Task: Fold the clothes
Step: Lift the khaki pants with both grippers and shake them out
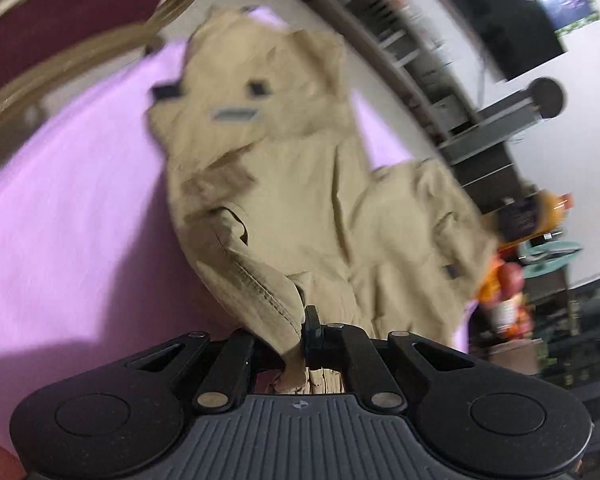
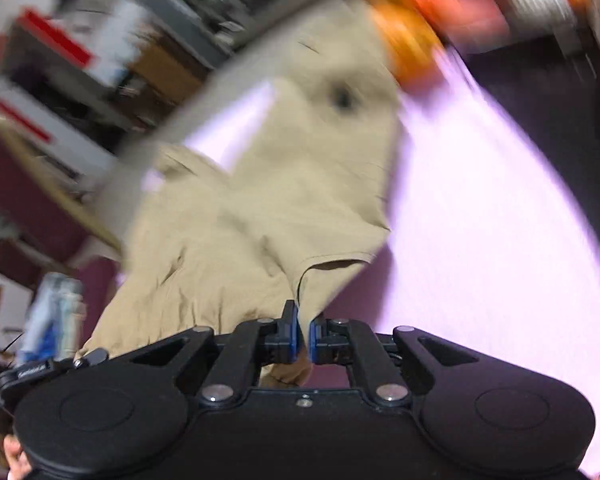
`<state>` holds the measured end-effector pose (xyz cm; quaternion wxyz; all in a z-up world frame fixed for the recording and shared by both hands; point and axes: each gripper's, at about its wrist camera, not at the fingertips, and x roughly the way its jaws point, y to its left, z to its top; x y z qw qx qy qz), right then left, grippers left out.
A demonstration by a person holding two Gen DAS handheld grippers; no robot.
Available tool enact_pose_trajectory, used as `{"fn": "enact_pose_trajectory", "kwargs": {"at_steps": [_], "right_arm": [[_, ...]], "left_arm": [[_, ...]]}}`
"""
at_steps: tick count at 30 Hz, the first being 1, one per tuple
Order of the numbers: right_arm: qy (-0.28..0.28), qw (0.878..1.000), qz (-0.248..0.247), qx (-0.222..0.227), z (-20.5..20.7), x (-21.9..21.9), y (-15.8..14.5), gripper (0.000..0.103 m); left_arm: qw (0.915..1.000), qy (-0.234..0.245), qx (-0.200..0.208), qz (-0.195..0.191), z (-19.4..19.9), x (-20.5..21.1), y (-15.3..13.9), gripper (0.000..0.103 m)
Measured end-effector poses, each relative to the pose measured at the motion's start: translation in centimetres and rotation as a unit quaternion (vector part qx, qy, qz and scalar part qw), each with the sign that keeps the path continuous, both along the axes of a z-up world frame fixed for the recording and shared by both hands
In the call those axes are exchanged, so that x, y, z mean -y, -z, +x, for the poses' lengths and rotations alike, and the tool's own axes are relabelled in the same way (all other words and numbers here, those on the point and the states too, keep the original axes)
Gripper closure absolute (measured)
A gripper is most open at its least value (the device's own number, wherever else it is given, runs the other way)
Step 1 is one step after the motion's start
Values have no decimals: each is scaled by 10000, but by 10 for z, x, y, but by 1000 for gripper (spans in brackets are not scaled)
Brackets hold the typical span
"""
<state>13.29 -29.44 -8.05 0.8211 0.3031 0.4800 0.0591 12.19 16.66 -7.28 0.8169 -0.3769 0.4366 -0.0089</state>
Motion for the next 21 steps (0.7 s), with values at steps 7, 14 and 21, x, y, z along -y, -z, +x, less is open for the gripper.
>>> {"fn": "enact_pose_trajectory", "kwargs": {"at_steps": [7,14,21], "right_arm": [[167,9999,-12,34,-24,-11,-7,98],[196,9996,117,191,-26,-1,-45,99],[291,9989,-114,-352,-30,1,7,98]], "left_arm": [[9999,-94,65,-109,-20,7,-6,100],[9983,-51,247,-525,-45,6,-35,101],[9980,-82,-609,-165,-54,19,20,99]]}}
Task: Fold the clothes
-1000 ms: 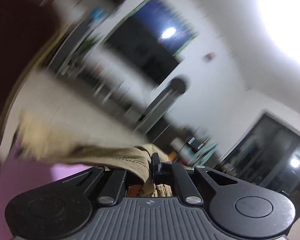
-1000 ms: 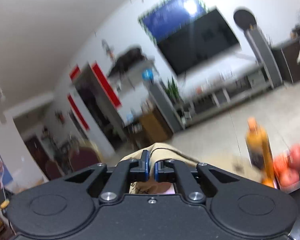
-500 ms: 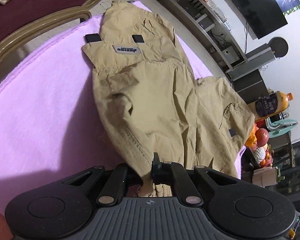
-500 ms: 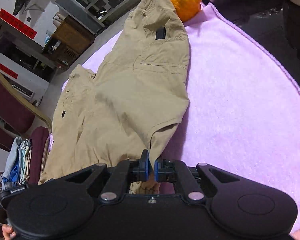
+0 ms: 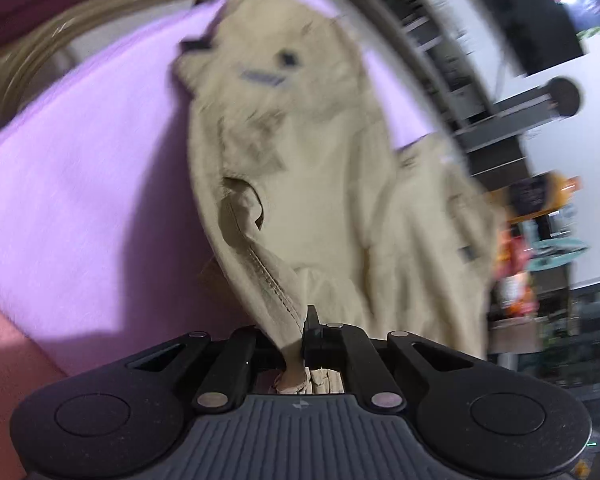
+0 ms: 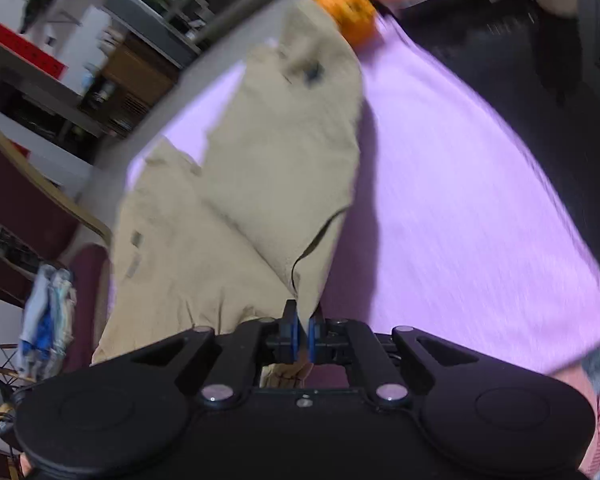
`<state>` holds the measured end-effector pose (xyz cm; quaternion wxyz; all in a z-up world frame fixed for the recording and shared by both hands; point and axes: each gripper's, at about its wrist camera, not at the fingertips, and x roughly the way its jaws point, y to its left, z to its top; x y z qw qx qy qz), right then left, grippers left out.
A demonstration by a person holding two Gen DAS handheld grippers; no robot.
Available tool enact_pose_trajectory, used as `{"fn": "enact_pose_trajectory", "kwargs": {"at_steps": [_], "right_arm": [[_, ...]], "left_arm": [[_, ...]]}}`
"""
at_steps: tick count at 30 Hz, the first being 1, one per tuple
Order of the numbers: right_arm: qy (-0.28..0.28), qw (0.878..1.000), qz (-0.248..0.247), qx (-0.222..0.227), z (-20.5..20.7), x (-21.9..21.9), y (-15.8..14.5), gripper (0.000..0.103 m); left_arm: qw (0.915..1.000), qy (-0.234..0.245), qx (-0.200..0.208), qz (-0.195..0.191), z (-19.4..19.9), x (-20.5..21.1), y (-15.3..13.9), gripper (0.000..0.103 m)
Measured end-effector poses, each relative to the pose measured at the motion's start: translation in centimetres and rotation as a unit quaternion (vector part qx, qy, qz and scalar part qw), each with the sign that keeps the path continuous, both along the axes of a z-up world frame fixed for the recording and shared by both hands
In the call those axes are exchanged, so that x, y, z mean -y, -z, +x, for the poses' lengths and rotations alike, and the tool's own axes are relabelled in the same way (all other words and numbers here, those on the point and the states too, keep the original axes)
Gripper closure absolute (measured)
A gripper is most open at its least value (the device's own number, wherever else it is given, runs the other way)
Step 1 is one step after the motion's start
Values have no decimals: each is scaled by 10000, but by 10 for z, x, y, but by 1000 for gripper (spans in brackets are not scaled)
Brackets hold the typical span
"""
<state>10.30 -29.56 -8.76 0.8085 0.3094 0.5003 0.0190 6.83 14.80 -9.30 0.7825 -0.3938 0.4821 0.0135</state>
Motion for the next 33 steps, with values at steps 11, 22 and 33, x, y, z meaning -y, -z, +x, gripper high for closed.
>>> {"fn": "enact_pose_trajectory", "kwargs": {"at_steps": [11,22,33], "right_arm": [[-310,9883,-1465,296,-24,-4,-18,66],[-2298,9530,-1398,1395,-9,-101,-11,68],[-1797,9530,-2271,888,2,-74,35,89]], "left_arm": [[9813,549,206,1832,-26,24,-44,76],[9302,1928,1173,2895,13,106,-14,85],[9645,1038,363,2399,12,43,12,88]]}}
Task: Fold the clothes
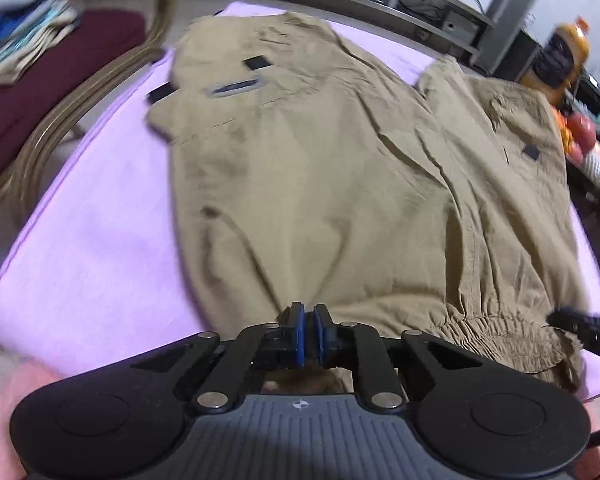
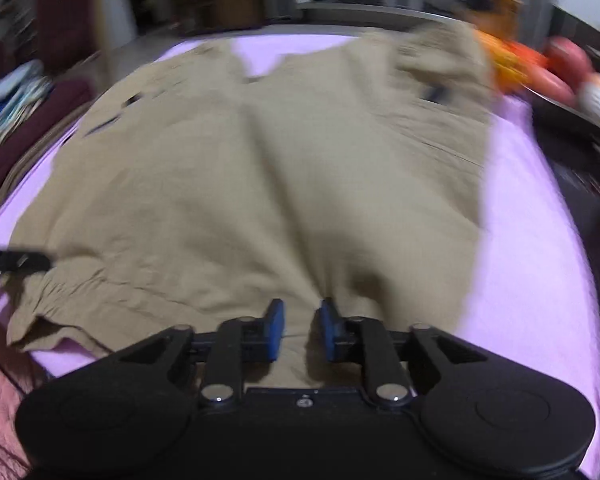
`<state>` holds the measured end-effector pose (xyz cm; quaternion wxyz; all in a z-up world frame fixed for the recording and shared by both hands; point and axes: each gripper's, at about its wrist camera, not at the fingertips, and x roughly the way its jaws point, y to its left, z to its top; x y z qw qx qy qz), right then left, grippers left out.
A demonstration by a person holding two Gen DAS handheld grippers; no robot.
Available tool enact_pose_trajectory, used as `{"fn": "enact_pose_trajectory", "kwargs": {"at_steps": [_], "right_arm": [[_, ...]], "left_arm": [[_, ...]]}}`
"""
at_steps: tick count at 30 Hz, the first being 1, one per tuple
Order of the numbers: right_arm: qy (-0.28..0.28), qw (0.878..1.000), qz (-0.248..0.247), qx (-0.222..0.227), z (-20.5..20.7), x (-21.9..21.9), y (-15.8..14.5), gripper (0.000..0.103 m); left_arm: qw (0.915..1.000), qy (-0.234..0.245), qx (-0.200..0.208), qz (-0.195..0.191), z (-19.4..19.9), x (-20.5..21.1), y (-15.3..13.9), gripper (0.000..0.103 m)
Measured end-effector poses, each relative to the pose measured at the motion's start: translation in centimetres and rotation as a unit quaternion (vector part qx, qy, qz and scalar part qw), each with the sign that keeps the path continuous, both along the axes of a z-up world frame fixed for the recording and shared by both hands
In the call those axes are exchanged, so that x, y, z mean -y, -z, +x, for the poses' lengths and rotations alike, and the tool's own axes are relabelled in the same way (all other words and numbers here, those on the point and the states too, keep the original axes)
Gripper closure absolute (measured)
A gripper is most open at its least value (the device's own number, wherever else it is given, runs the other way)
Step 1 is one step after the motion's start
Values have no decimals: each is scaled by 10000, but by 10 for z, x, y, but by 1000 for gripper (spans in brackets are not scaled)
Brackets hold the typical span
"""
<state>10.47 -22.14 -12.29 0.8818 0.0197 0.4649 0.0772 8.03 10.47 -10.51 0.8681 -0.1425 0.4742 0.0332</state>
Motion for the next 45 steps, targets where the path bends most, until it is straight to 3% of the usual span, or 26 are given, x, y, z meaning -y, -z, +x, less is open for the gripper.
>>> {"fn": "enact_pose_trajectory", "kwargs": {"at_steps": [2,5,10,15,19,20,22,25,28,30,31,33,35,37,40,42,45], "right_arm": [[331,9993,108,-125,-5,16,-5,94],[775,9965,260,-162,-10,34,-24,90],[798,9858,1464,212,-1,40,-80,80],[288,9578,2805,556,34,13,-130,79],[6,9269,3670,791,75,-4,-142,70],[-22,9226,3769,816,84,-7,-138,67],[79,9232,3790,627,103,-10,-113,58],[305,9291,3680,-183,124,-11,-51,61],[163,9038,4117,-1158,132,-7,16,62],[307,8869,4343,-1546,132,2,51,64],[501,8785,4495,-1538,133,15,62,76],[965,8599,4815,-1391,133,46,81,89],[1444,8467,5024,-991,132,83,88,94],[2042,8567,4711,-494,129,118,85,99],[2866,8594,4232,90,126,152,70,95],[3009,8655,3989,351,128,155,54,82],[2545,8754,4078,505,139,139,29,79]], "left_arm": [[9999,-90,64,16,-8,-7,-8,90],[9991,-142,398,35,-18,-16,-32,91],[9938,119,1102,4,-7,-10,-83,92],[9831,498,1754,-141,18,11,-128,91],[9768,608,2029,-304,44,21,-139,85],[9771,629,2004,-340,52,22,-135,85],[9842,665,1576,-464,70,23,-102,85],[9912,707,858,-716,91,23,-46,93],[9932,776,495,-719,100,25,-4,93],[9950,469,450,-757,106,12,11,95],[9948,224,473,-878,108,1,15,93],[9923,-276,522,-1089,114,-23,22,93],[9897,-906,642,-899,116,-54,19,93],[9846,-1288,680,-965,119,-82,18,92],[9822,-1720,700,-284,125,-94,0,100],[9830,-1618,855,-112,128,-92,-15,99],[9886,-1106,1020,-110,137,-73,-29,98]]}}
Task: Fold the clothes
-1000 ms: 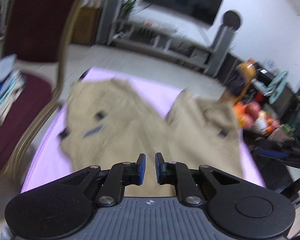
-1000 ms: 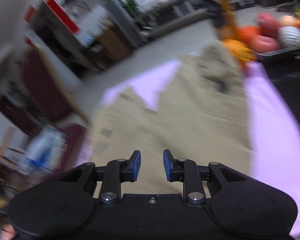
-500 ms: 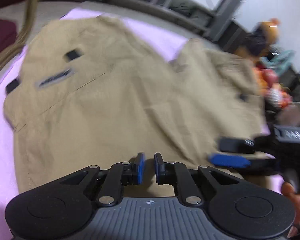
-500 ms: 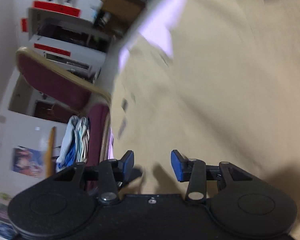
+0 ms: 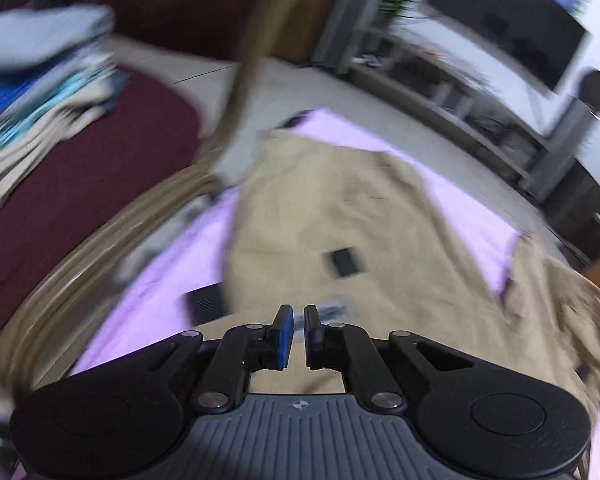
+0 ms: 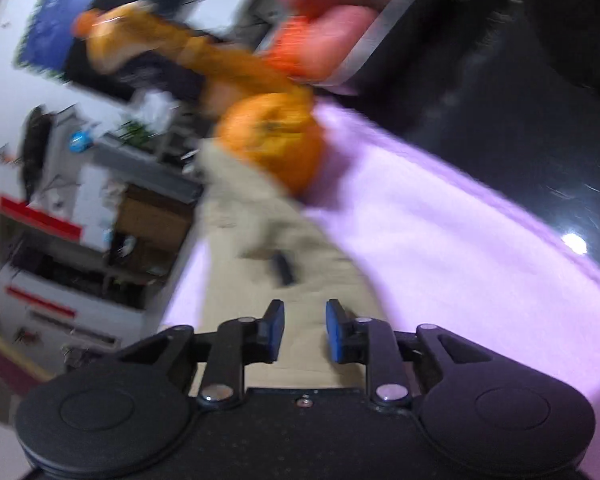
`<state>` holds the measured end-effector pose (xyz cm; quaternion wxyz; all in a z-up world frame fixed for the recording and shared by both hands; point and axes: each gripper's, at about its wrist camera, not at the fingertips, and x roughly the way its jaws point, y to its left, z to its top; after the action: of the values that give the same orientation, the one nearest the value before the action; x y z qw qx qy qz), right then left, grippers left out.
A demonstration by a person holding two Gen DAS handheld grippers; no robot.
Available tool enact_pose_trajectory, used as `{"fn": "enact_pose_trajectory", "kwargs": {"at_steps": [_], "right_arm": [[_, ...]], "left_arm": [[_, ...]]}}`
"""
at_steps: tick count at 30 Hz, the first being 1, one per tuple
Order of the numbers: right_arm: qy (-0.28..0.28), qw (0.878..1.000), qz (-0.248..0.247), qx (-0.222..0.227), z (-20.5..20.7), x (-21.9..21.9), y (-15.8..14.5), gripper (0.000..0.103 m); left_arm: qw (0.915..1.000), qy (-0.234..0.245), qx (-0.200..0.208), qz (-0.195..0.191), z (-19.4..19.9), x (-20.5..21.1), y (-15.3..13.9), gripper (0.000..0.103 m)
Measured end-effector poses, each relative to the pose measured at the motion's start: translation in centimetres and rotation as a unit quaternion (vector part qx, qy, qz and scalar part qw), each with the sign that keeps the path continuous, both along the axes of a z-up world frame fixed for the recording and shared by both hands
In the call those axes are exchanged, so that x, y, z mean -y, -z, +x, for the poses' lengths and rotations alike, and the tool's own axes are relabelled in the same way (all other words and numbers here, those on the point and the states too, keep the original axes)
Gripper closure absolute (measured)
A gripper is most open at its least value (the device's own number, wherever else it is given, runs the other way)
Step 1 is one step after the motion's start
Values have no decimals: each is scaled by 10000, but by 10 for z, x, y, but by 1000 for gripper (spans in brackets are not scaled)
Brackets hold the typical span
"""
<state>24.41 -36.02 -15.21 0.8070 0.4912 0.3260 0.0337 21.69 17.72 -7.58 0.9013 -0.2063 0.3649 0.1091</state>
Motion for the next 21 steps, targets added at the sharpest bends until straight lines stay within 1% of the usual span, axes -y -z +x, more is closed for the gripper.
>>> {"fn": "enact_pose_trajectory", "kwargs": {"at_steps": [1,3,5,6,8,9,10,11,12,13,14,15,16,17,18,19,20,21], "right_arm": [[-207,9997,2,101,6,-12,-7,79],[-765,9969,85,179,21,-44,-15,79],[-1384,9900,227,177,38,-78,-18,78],[-1734,9842,335,112,48,-96,-15,77],[-2366,9703,499,-70,66,-130,-5,74],[-2625,9633,533,-192,75,-143,3,74],[-2788,9582,531,-353,84,-152,12,74],[-2814,9572,470,-489,90,-155,20,74],[-2804,9571,391,-614,96,-157,28,78],[-2740,9592,351,-606,102,-152,34,89],[-2556,9650,260,-535,106,-142,37,91],[-2226,9737,168,-449,108,-128,39,94],[-1773,9832,145,-403,110,-108,40,97],[-1271,9910,103,-406,109,-88,40,98],[-873,9953,-37,-417,108,-72,36,98],[-509,9976,-205,-425,107,-56,32,97],[-295,9979,-368,-433,106,-46,27,97],[-214,9978,-470,-410,107,-43,23,86]], "left_arm": [[9998,206,35,19,4,8,-3,99],[9976,687,15,-101,16,25,1,98],[9935,1128,-36,-130,25,43,9,97],[9916,1285,-89,-82,31,51,16,96],[9897,1412,-235,18,42,61,29,96],[9902,1358,-301,100,50,61,37,96],[9907,1302,-347,172,57,60,43,91],[9920,1227,-255,175,60,56,45,91],[9936,1095,-230,162,65,50,45,91],[9950,962,-205,150,70,44,44,91],[9964,809,-182,183,75,38,43,91],[9971,508,-181,536,80,32,40,92],[9964,279,-192,775,86,23,38,92],[9964,116,-202,818,91,11,37,92],[9963,-47,-223,831,95,0,35,94],[9956,-190,-230,889,98,-9,33,98],[9949,-318,-230,933,100,-17,30,99],[9956,-320,-168,867,101,-23,26,99]]}}
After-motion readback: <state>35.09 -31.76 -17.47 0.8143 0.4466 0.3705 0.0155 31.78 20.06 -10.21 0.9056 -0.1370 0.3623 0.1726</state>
